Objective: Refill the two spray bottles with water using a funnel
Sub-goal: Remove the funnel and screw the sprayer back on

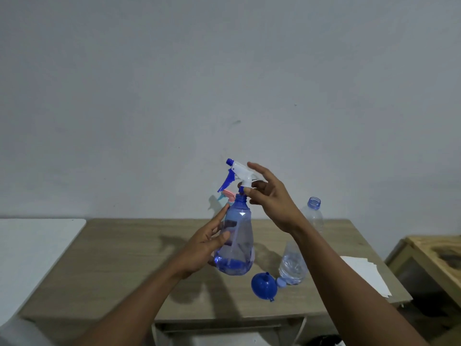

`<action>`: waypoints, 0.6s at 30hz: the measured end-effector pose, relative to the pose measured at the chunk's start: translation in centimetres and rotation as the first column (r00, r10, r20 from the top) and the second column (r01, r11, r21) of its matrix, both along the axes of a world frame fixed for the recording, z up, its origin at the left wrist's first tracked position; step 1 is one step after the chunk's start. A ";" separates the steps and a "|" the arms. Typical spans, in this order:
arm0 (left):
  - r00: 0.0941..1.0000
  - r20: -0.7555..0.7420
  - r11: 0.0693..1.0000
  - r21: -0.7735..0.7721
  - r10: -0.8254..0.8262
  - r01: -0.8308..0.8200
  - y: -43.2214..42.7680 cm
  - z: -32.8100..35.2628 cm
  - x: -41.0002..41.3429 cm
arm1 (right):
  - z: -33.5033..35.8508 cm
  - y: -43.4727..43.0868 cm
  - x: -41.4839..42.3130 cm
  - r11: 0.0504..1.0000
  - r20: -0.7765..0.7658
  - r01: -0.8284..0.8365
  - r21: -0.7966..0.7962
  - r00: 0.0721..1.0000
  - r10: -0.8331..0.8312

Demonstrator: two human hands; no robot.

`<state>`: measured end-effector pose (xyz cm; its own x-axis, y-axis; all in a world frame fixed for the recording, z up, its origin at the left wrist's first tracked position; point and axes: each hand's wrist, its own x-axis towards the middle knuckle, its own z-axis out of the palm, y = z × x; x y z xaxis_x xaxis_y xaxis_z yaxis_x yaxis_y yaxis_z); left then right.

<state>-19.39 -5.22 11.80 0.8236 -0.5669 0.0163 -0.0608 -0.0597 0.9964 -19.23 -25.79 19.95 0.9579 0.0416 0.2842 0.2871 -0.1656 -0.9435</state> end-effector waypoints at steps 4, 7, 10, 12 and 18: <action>1.000 -0.012 1.000 0.009 -0.016 0.016 0.0 0.8 0.1 | -0.1 -0.2 -0.4 0.999 -0.009 -0.010 0.048 1.000 0.010; 0.998 -0.035 0.999 0.006 -0.042 0.042 0.2 1.0 0.1 | -0.1 -0.2 -0.6 0.997 -0.020 -0.001 0.071 1.000 0.003; 0.998 -0.030 0.999 -0.005 -0.050 0.050 0.2 1.0 0.2 | -0.2 -0.3 -0.7 0.999 -0.018 -0.005 0.047 1.000 0.006; 0.998 -0.034 0.999 -0.010 -0.044 0.044 0.3 1.1 0.0 | -0.3 -0.4 -0.7 0.999 -0.024 -0.012 0.050 1.000 0.013; 0.999 -0.028 1.000 -0.006 -0.024 0.024 0.3 1.7 -0.1 | -0.1 -0.5 -0.8 0.989 -0.019 -0.051 0.142 0.998 0.055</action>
